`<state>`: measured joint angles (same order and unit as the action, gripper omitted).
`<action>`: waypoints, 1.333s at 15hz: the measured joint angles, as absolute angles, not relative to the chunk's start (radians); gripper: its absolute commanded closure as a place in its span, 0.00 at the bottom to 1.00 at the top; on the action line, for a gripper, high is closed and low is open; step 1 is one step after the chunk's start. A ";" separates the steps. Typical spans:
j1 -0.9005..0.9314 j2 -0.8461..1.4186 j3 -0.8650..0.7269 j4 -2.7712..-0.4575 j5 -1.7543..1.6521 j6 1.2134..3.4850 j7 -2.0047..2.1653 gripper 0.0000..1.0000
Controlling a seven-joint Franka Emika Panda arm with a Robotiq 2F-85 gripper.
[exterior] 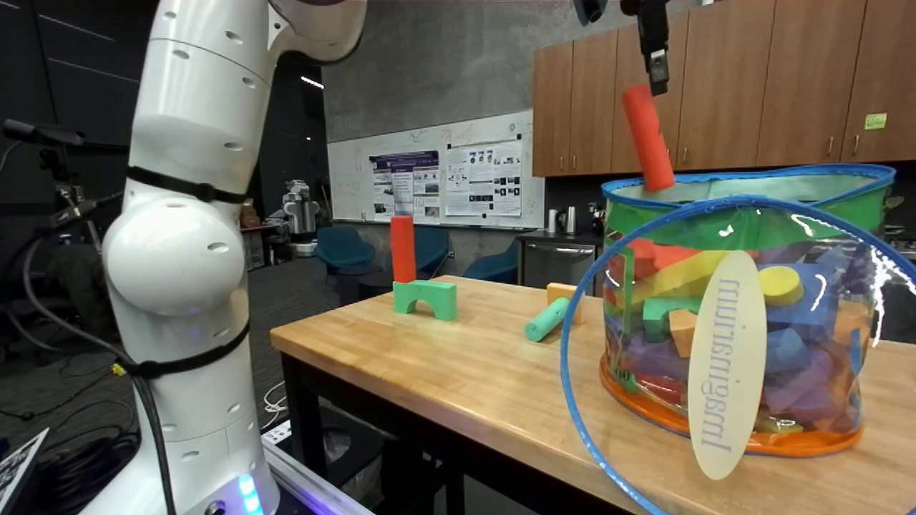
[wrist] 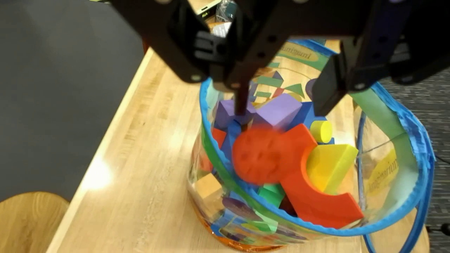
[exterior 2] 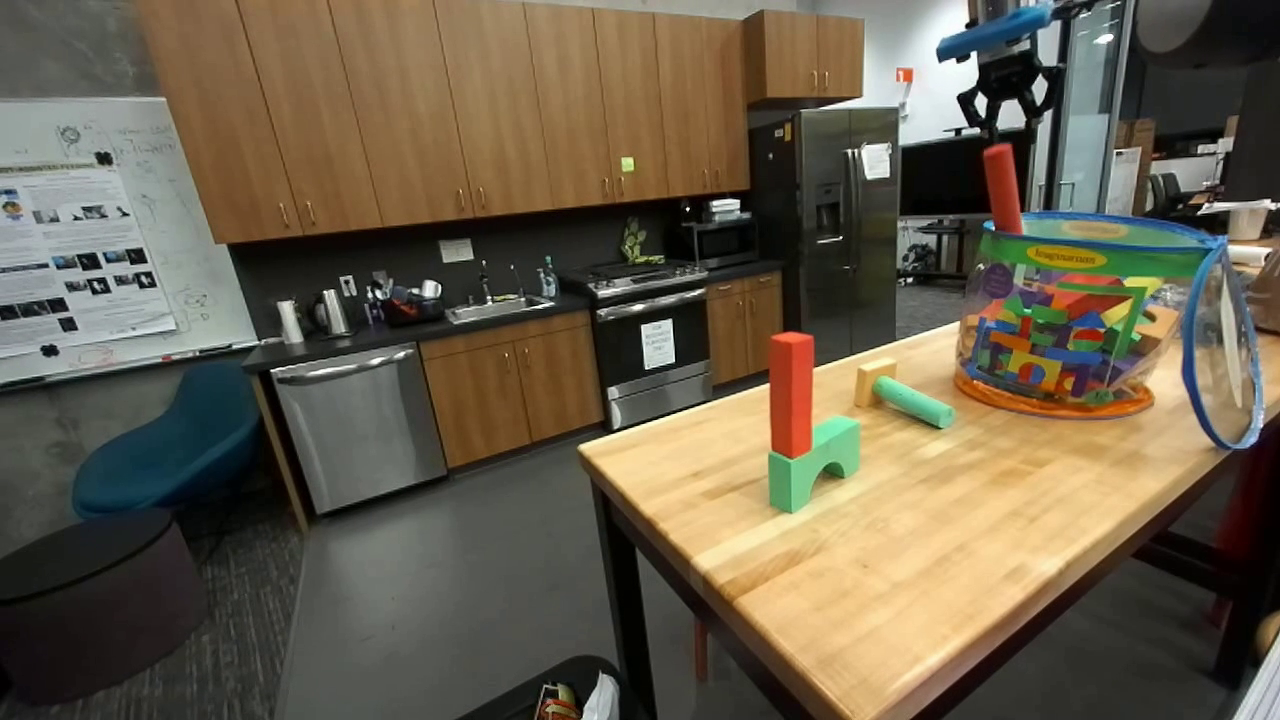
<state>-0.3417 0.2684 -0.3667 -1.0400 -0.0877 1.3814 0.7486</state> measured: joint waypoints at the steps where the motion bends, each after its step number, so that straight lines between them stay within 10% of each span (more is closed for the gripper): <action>1: -0.342 0.274 -0.367 -1.028 -0.088 1.362 0.759 0.11; 20: -0.391 0.286 -0.341 -0.982 0.204 1.351 0.241 0.00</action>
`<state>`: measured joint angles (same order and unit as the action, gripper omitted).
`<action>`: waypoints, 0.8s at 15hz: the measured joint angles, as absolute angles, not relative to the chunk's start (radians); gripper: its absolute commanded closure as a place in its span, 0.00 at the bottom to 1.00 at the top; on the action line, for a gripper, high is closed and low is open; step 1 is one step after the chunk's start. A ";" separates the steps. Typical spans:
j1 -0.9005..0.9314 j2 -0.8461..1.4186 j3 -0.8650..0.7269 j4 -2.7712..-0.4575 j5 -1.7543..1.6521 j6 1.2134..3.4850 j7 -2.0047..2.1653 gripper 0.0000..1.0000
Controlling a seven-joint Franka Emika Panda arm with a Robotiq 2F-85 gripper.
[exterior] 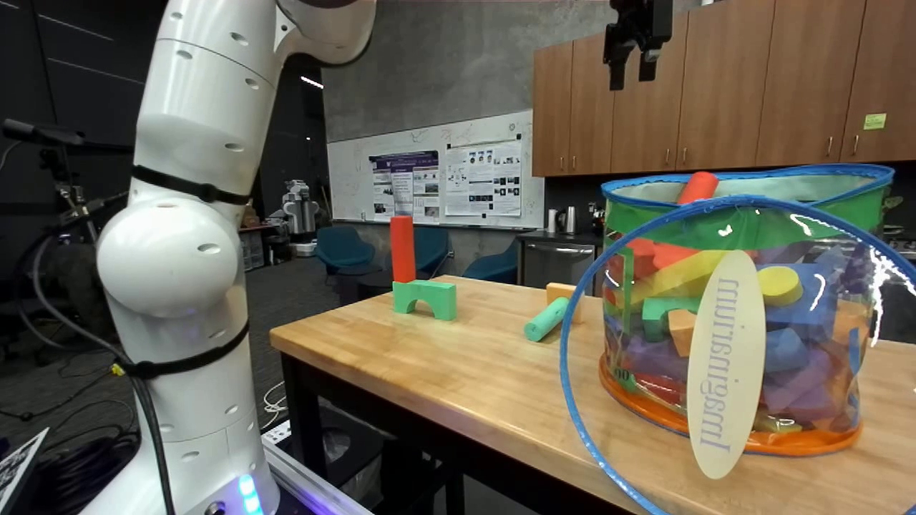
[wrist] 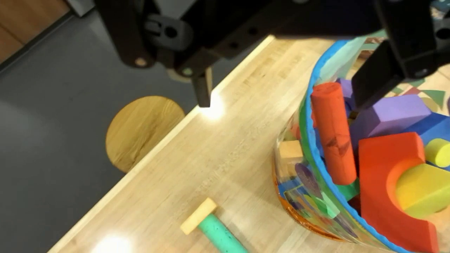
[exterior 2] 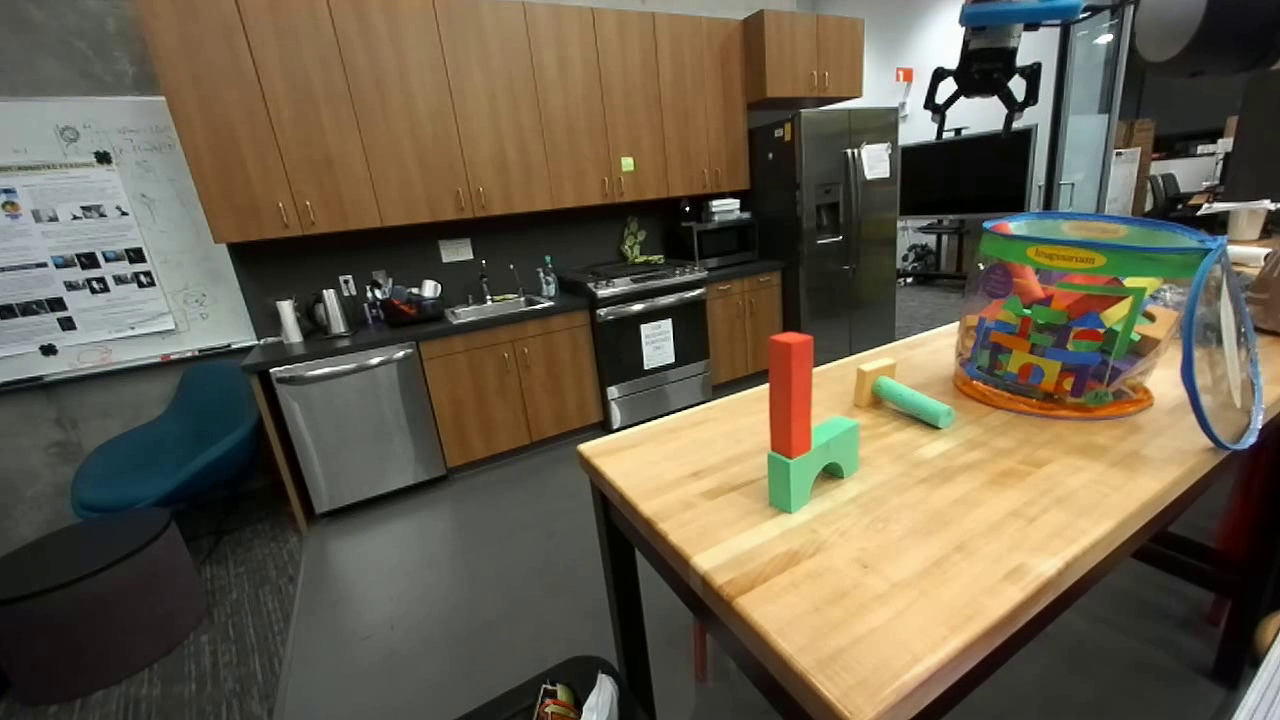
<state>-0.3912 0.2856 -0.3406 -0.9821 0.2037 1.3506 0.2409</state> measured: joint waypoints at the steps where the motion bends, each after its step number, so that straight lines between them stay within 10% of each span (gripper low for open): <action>1: -0.368 0.260 -0.326 -1.028 0.202 1.366 0.221 0.00; 12: -0.078 -0.005 -0.128 -1.601 0.044 1.622 0.246 0.00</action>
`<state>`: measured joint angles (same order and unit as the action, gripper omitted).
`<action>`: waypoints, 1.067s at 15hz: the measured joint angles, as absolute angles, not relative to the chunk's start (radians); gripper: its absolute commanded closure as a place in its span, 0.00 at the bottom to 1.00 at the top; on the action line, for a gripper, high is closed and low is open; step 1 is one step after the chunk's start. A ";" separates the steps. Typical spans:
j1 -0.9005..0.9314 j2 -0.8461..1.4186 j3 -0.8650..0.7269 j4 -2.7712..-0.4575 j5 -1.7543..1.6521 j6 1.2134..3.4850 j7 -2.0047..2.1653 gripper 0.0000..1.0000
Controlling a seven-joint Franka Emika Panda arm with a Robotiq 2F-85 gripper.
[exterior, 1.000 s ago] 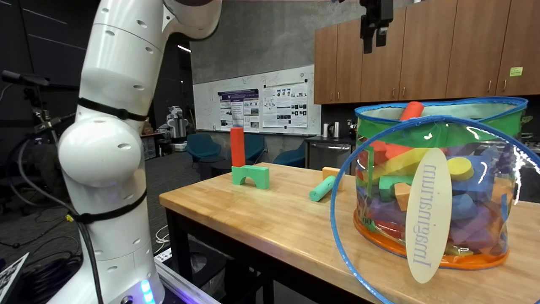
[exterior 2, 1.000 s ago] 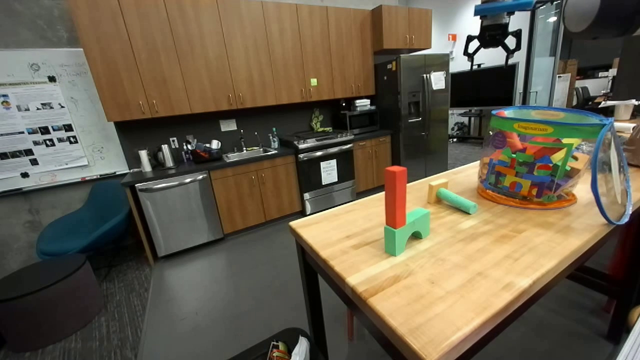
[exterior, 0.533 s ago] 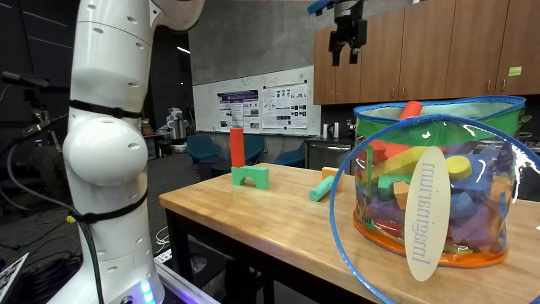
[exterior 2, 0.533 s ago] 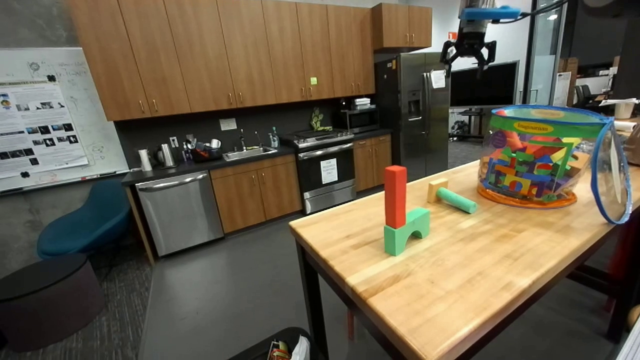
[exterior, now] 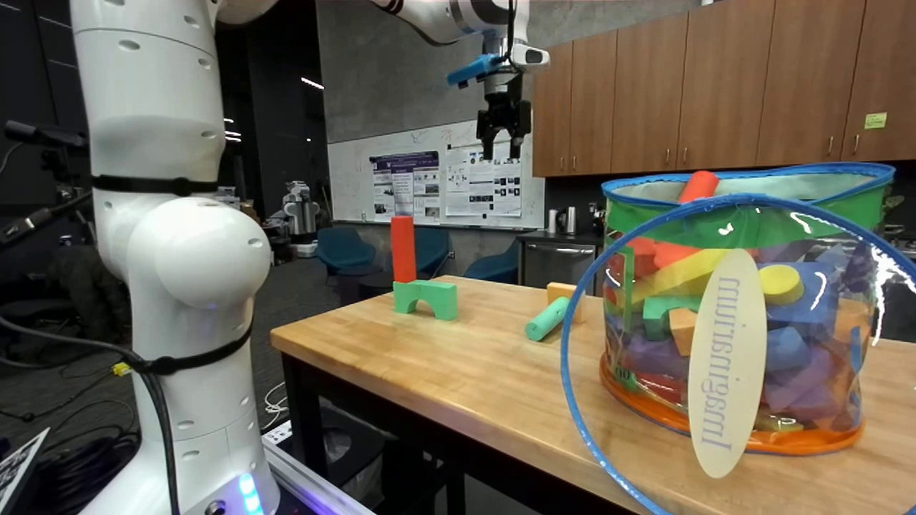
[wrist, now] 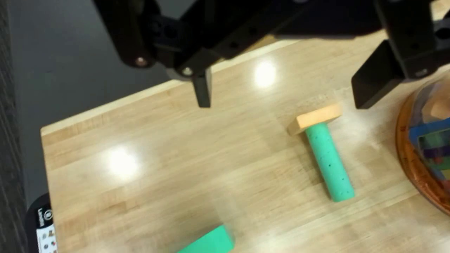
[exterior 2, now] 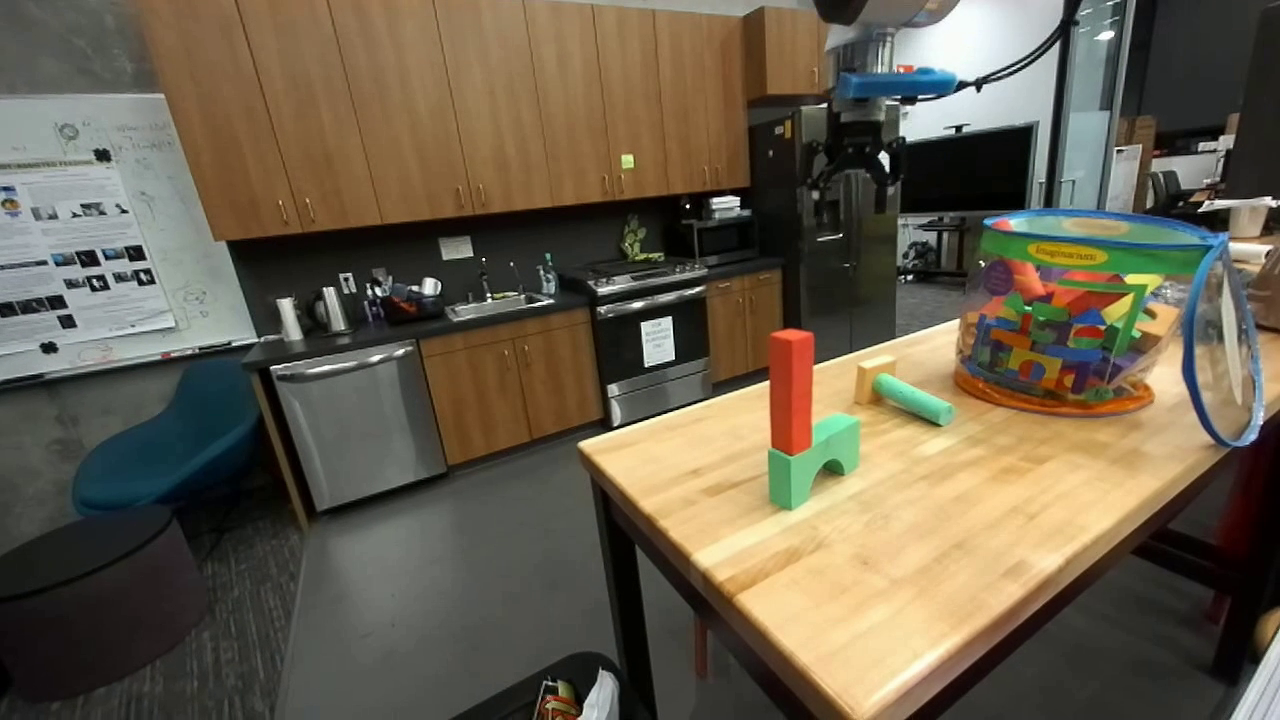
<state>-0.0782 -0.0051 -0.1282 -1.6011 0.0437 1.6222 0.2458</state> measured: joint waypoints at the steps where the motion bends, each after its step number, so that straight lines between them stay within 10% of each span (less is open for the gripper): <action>1: -0.070 -0.028 -0.111 -1.655 0.051 1.639 0.247 0.00; 16: 0.015 -0.306 0.004 -2.250 0.357 1.816 0.123 0.00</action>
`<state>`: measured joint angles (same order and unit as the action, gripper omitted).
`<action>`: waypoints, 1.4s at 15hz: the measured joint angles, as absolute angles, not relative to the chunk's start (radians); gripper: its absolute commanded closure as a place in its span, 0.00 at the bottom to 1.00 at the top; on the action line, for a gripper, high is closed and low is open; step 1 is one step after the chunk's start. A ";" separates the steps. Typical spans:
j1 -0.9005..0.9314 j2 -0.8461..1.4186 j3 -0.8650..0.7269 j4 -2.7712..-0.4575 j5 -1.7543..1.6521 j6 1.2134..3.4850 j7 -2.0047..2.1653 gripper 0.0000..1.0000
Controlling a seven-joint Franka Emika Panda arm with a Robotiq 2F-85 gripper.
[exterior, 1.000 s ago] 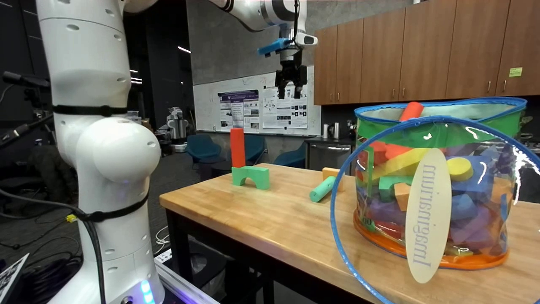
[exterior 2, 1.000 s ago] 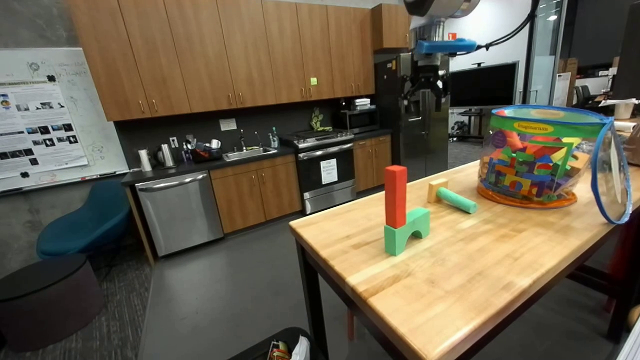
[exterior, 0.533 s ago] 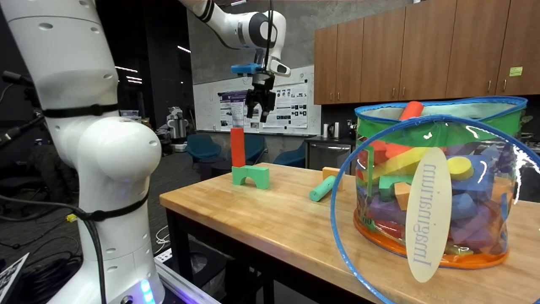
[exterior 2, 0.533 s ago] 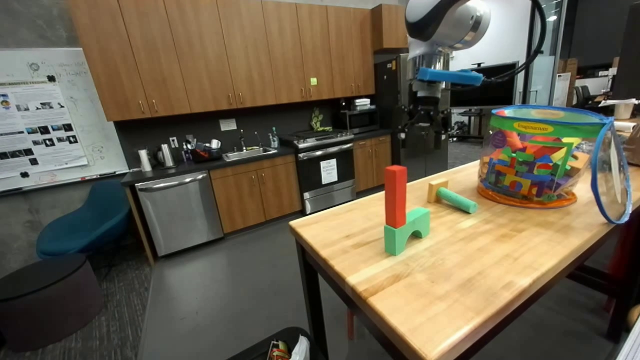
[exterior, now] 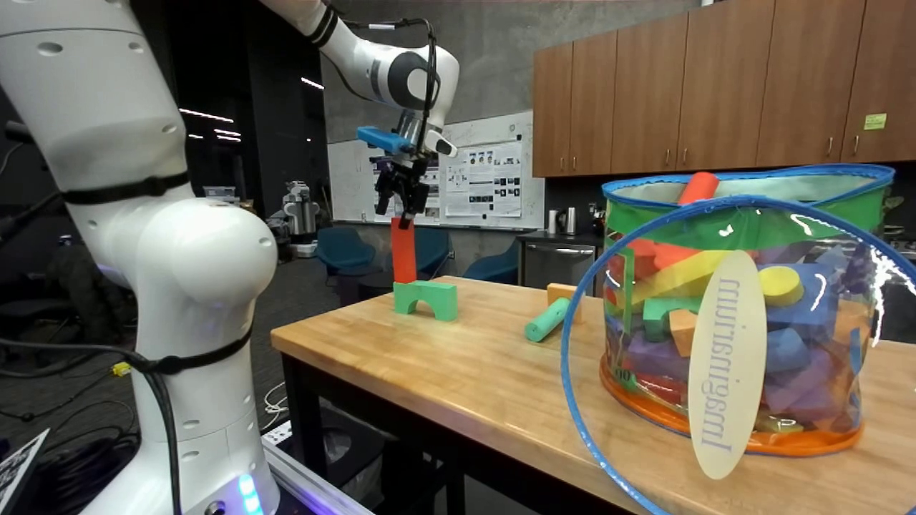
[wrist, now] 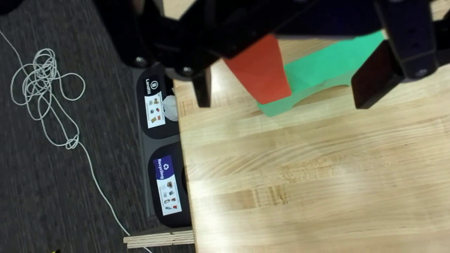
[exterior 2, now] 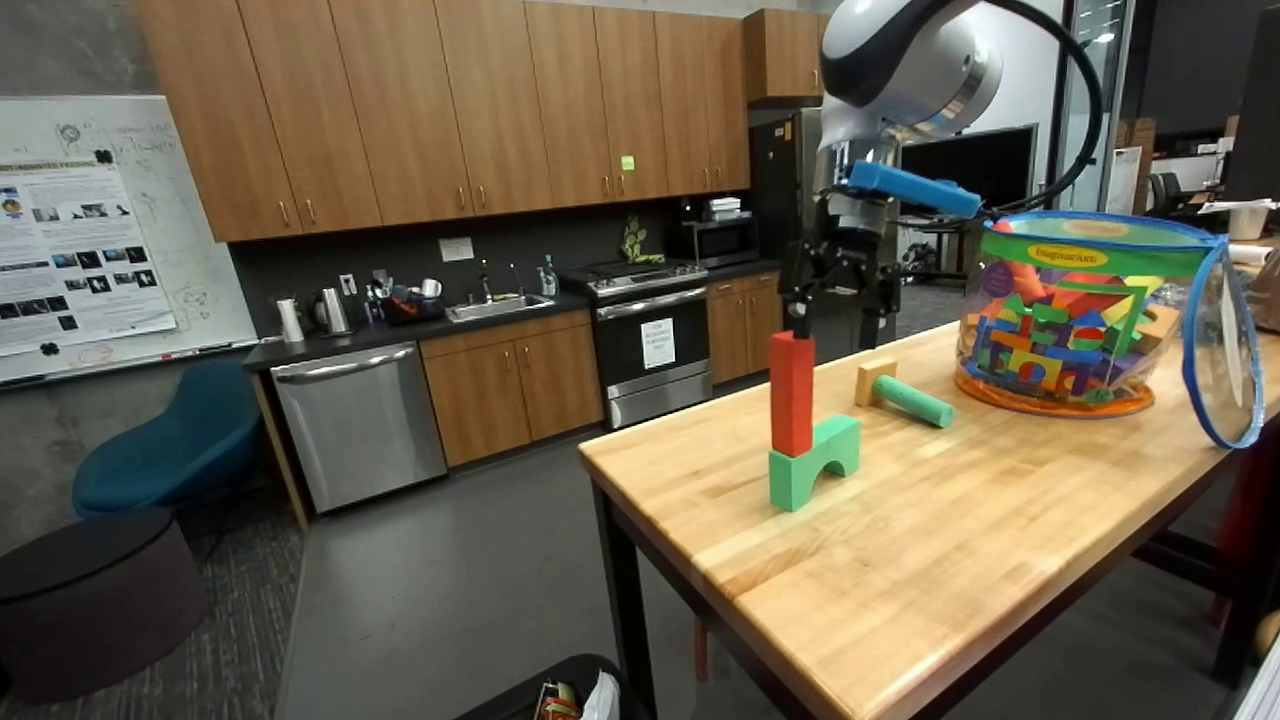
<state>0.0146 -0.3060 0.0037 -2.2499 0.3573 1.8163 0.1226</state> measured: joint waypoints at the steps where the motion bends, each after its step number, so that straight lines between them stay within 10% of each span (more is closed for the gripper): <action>1: 0.020 -0.311 0.008 -2.256 0.363 1.822 0.112 0.00; 21: 0.048 -0.281 0.127 -2.304 0.113 2.082 0.088 0.09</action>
